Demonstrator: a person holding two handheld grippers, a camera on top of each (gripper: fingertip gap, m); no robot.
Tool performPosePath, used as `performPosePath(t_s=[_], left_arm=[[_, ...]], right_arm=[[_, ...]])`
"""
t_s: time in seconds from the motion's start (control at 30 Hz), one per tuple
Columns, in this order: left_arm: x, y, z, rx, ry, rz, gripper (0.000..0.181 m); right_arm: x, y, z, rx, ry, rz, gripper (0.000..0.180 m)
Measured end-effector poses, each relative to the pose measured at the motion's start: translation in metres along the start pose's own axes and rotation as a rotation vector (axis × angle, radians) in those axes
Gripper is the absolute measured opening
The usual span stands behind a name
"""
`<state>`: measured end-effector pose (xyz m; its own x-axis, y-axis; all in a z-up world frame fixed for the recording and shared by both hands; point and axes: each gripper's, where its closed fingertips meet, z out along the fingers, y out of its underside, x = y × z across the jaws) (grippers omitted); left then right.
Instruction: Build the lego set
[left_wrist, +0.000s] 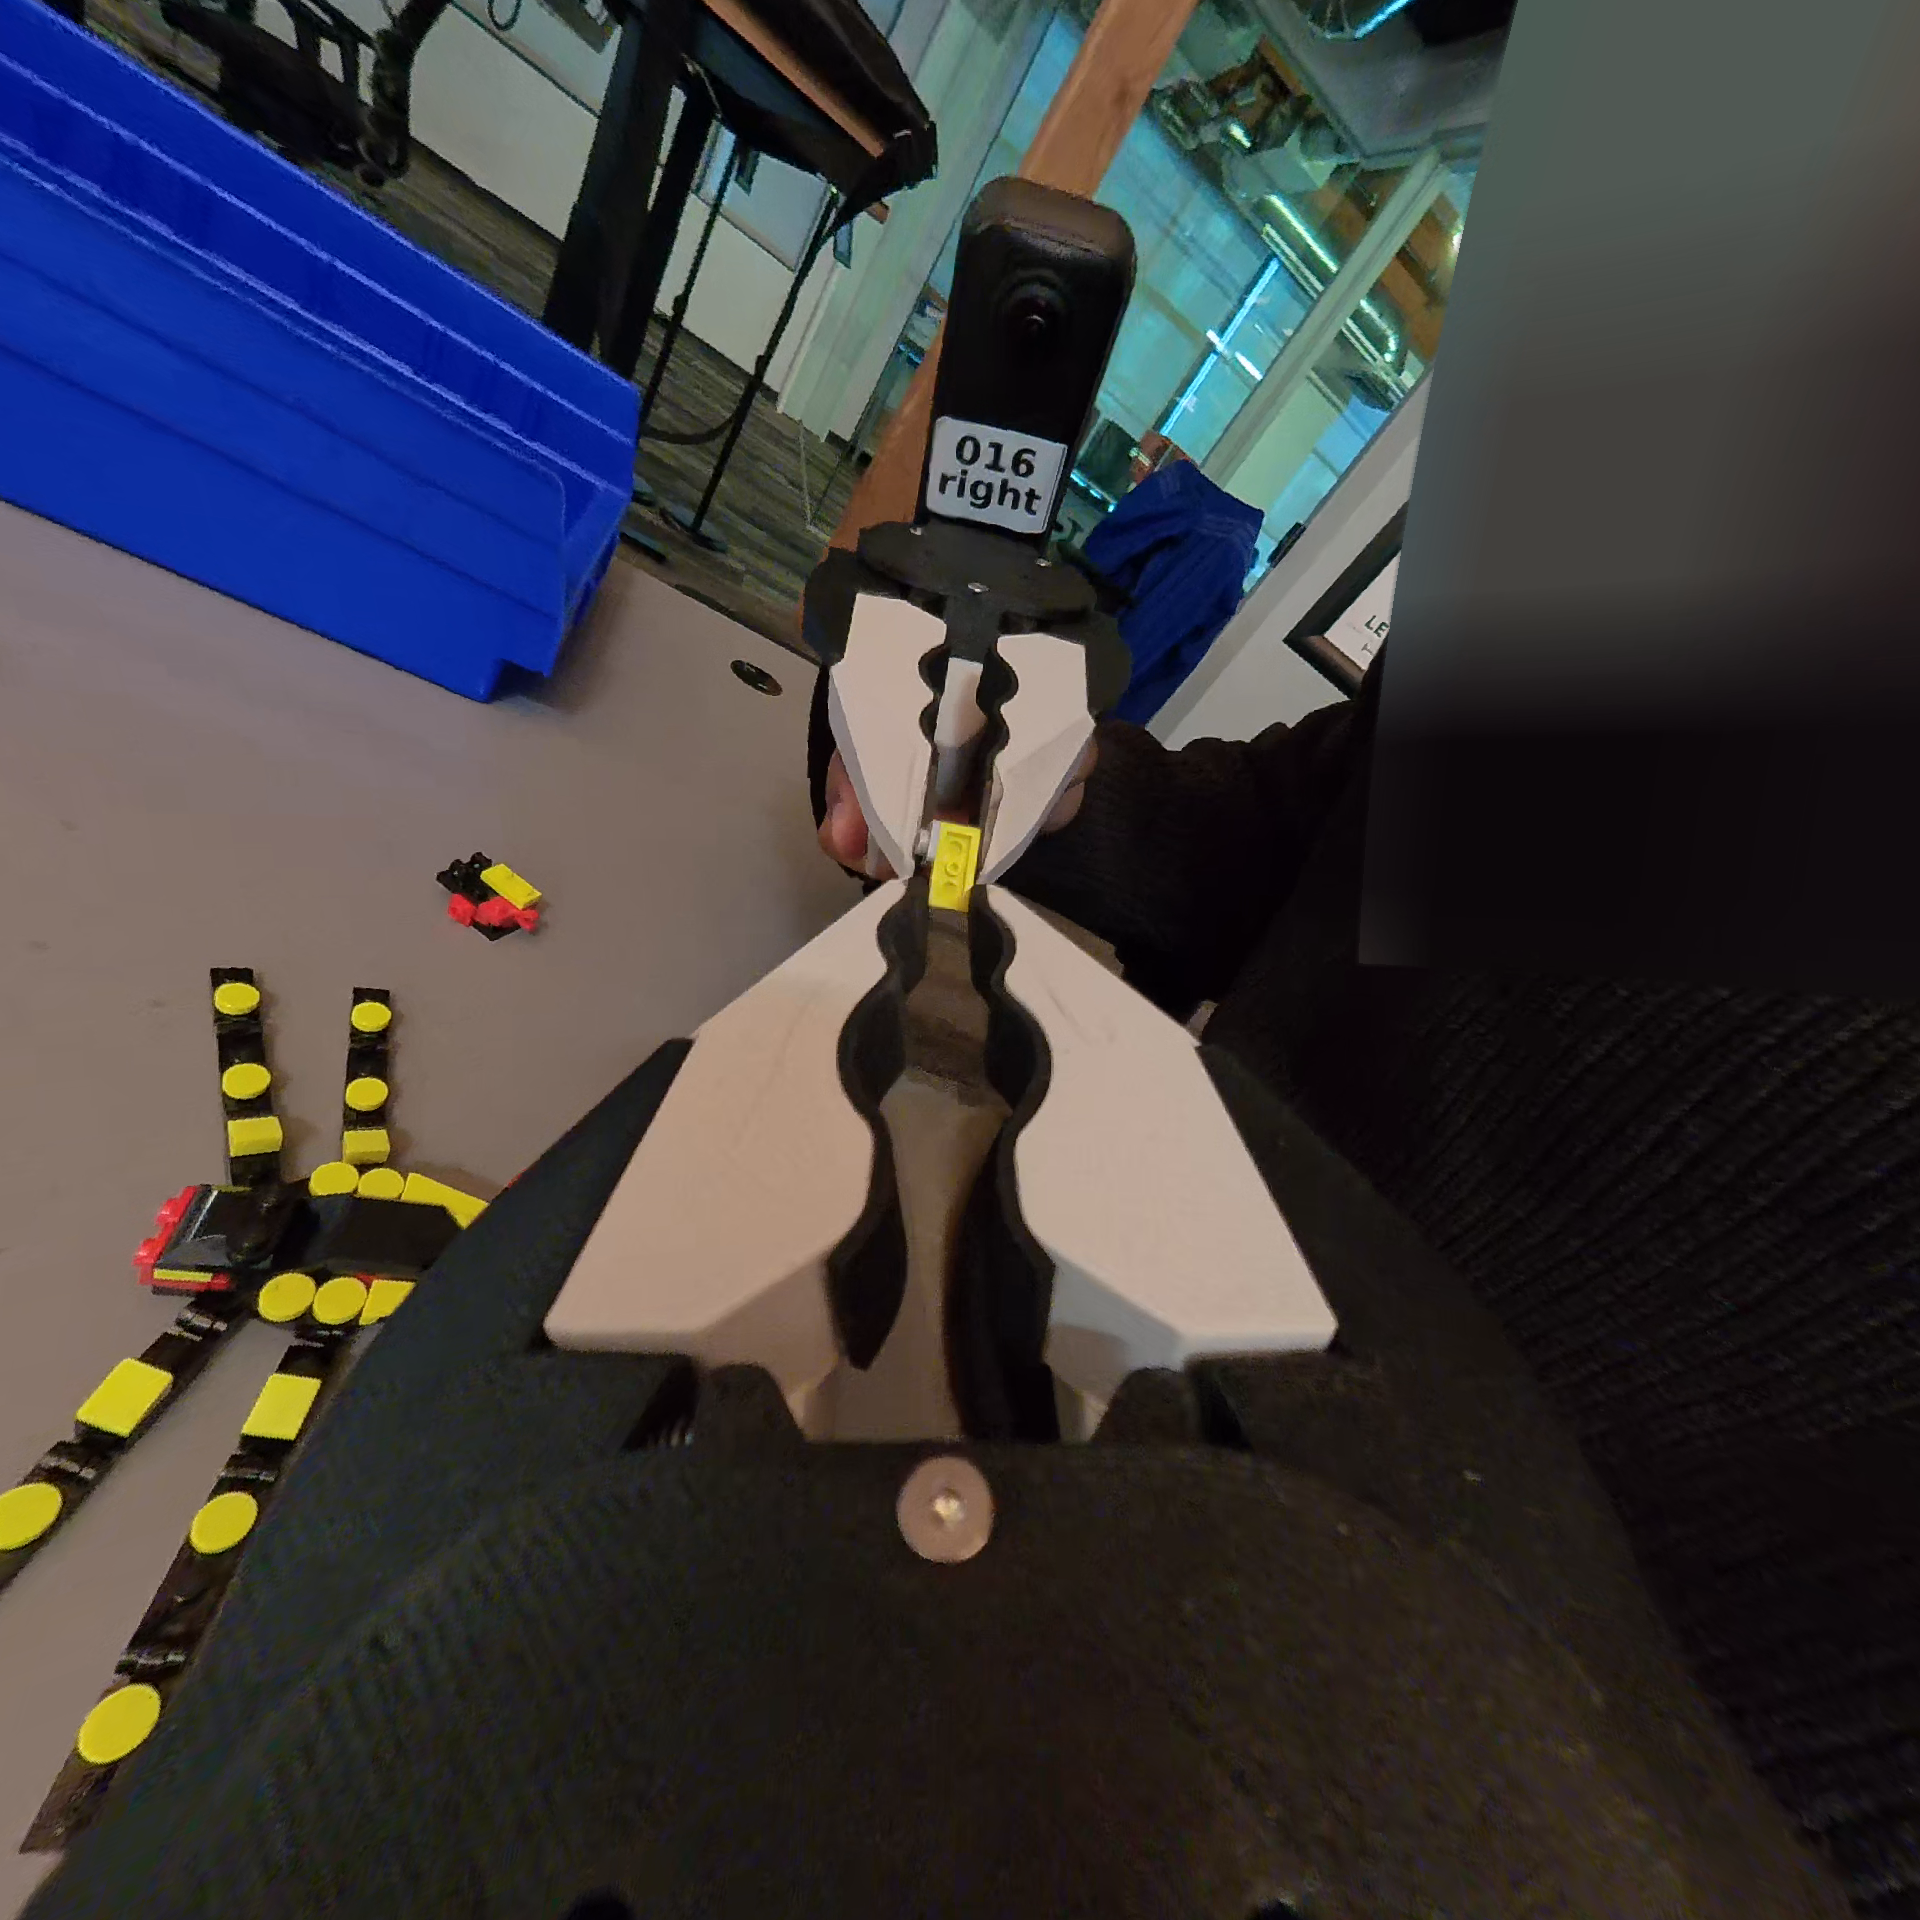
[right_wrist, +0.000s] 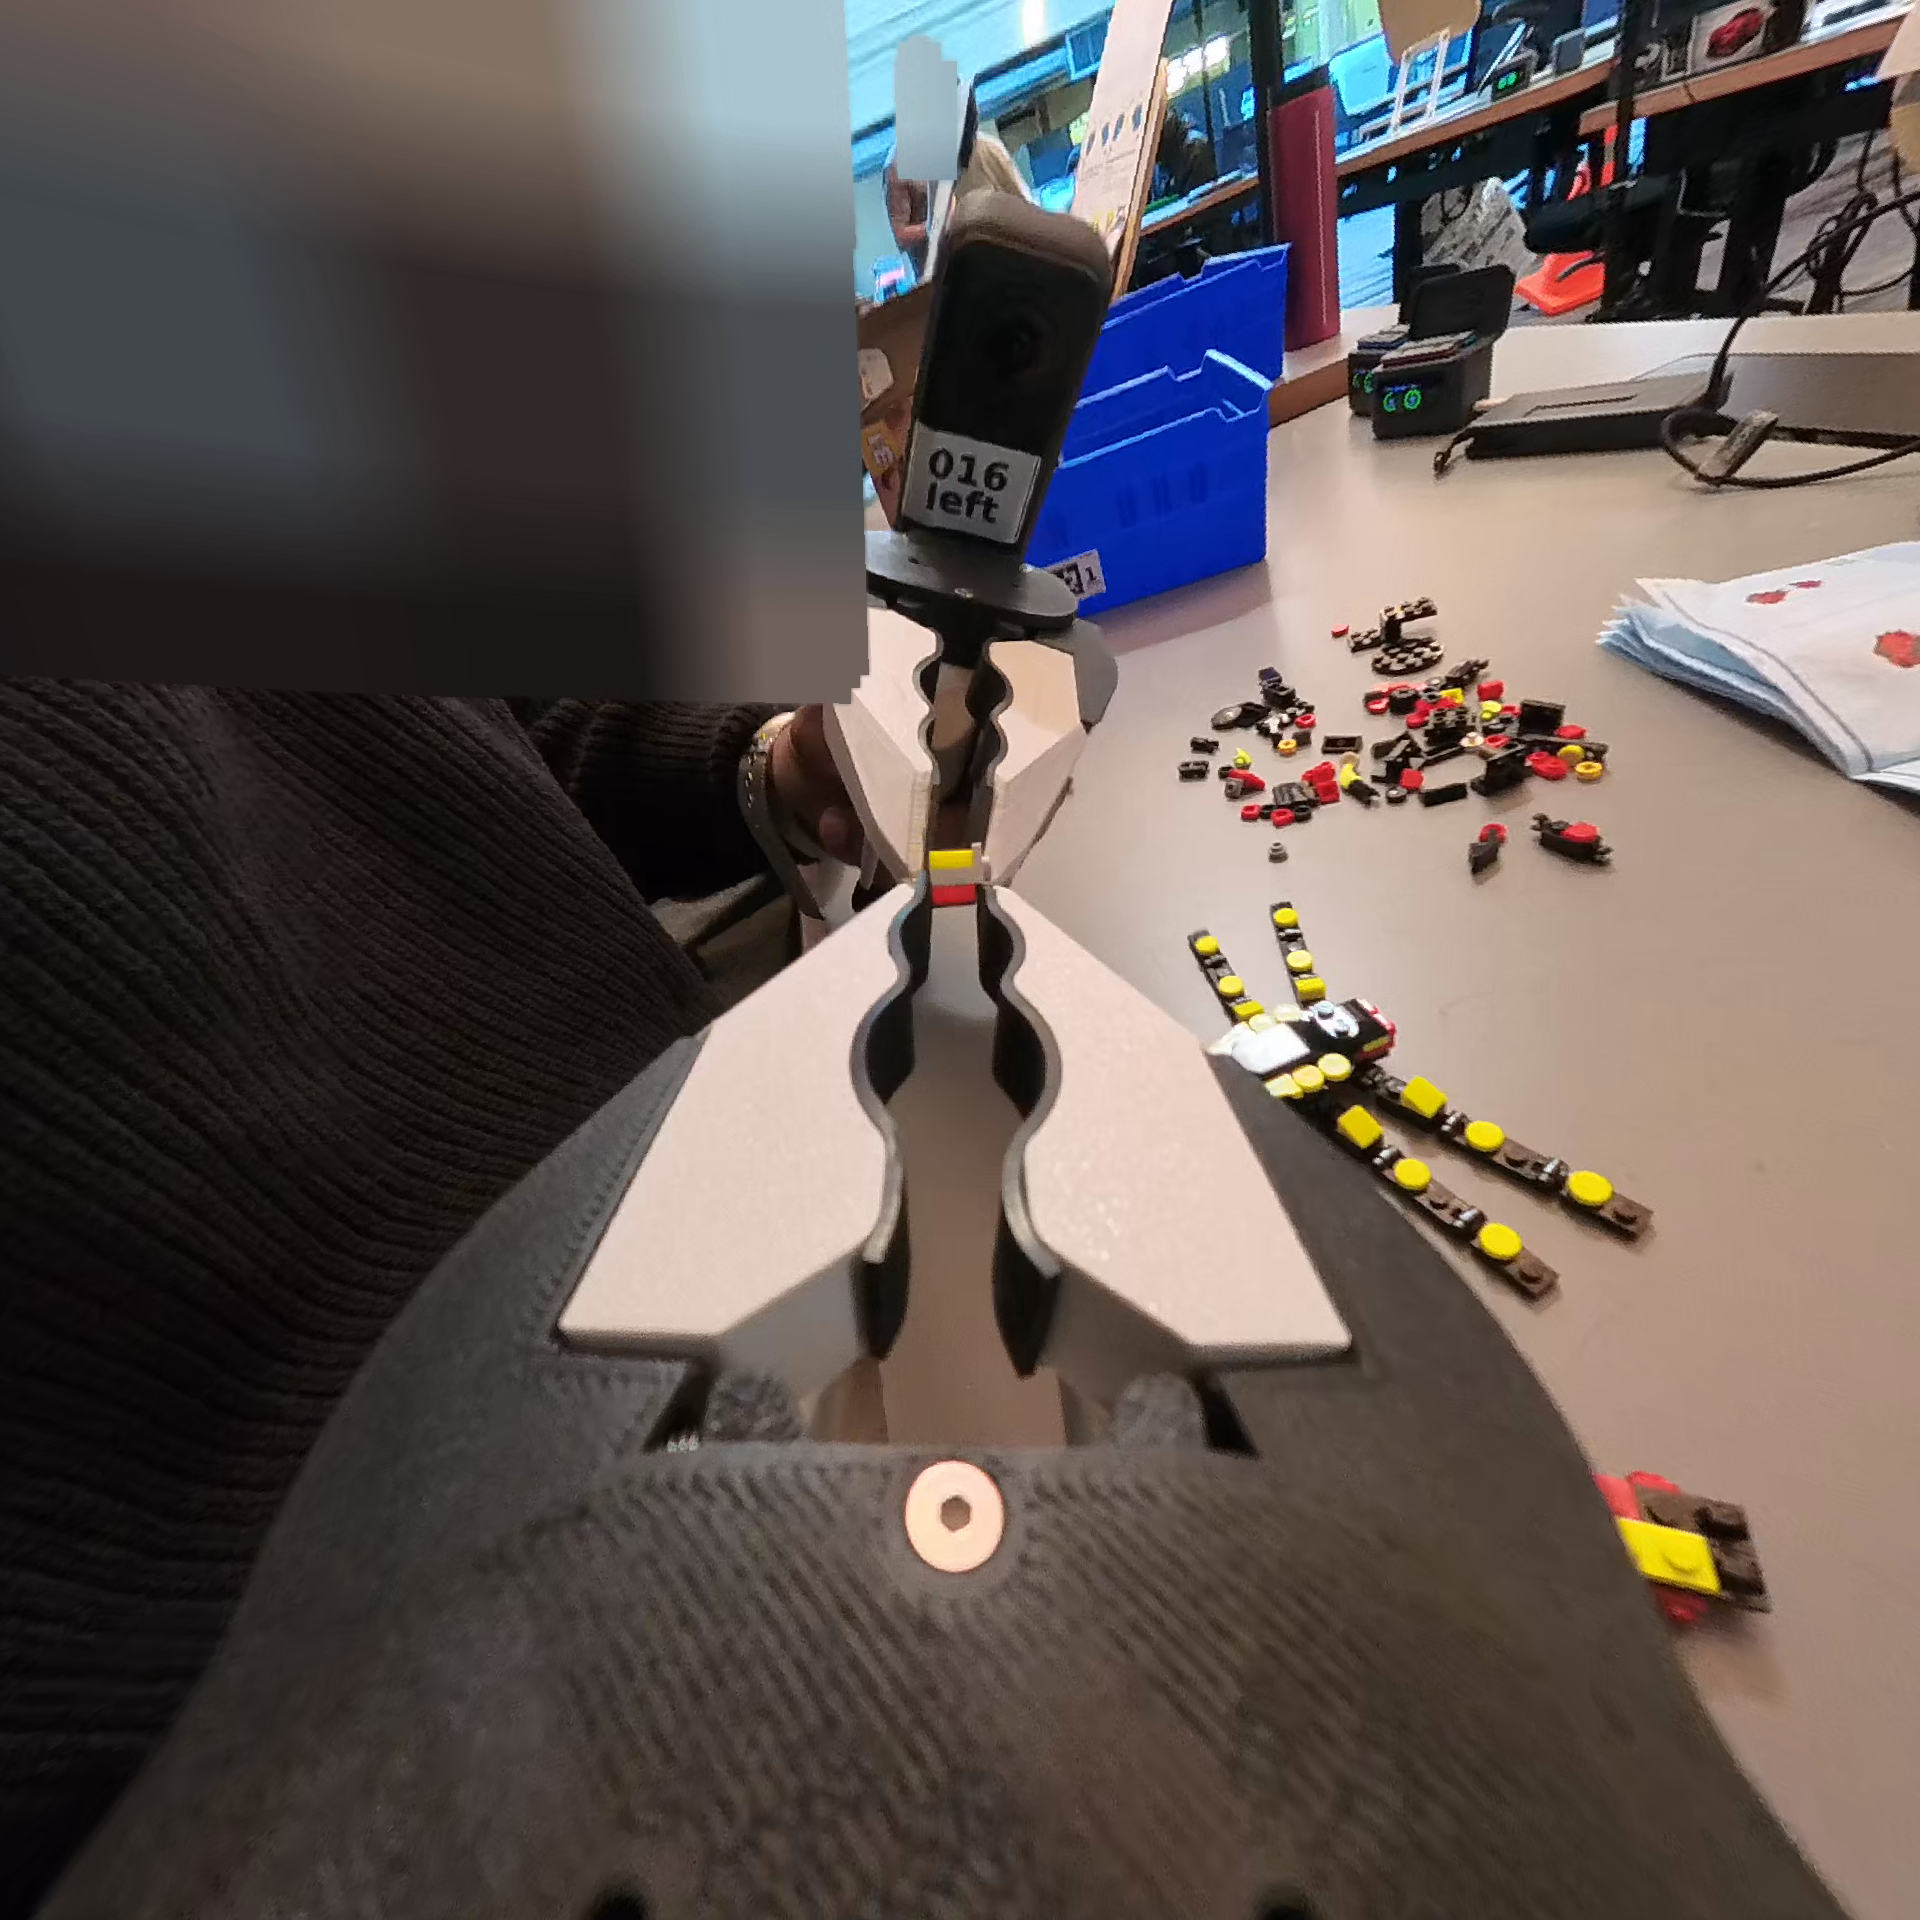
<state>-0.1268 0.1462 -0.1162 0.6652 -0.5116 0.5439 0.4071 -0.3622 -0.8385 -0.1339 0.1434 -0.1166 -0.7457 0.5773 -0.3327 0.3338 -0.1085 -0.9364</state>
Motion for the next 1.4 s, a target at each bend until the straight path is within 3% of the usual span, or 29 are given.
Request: performPosePath(t_s=[0.47,0.67,0.77,1.03,1.27,1.4], left_arm=[[-0.009,-0.003,0.001,0.035,-0.058,-0.018,0.006],[-0.015,-0.009,-0.007,0.117,0.020,-0.200,0.018],[-0.006,-0.012,-0.006,0.132,0.078,-0.191,0.022],[-0.005,-0.003,-0.003,0.067,-0.001,-0.039,0.004],[-0.015,0.011,-0.002,-0.039,-0.131,0.176,0.034],[-0.005,0.021,0.002,-0.091,-0.075,0.206,0.033]], right_arm=[[0.008,0.001,-0.001,0.018,0.026,0.045,0.006],[0.013,-0.013,-0.010,0.097,0.120,-0.132,0.006],[0.001,-0.013,-0.006,0.089,0.094,-0.212,0.006],[0.005,-0.007,0.003,0.127,-0.082,0.311,0.006],[0.005,0.004,0.000,0.110,-0.225,0.620,0.006],[-0.005,0.022,0.000,0.001,-0.292,0.705,0.006]])
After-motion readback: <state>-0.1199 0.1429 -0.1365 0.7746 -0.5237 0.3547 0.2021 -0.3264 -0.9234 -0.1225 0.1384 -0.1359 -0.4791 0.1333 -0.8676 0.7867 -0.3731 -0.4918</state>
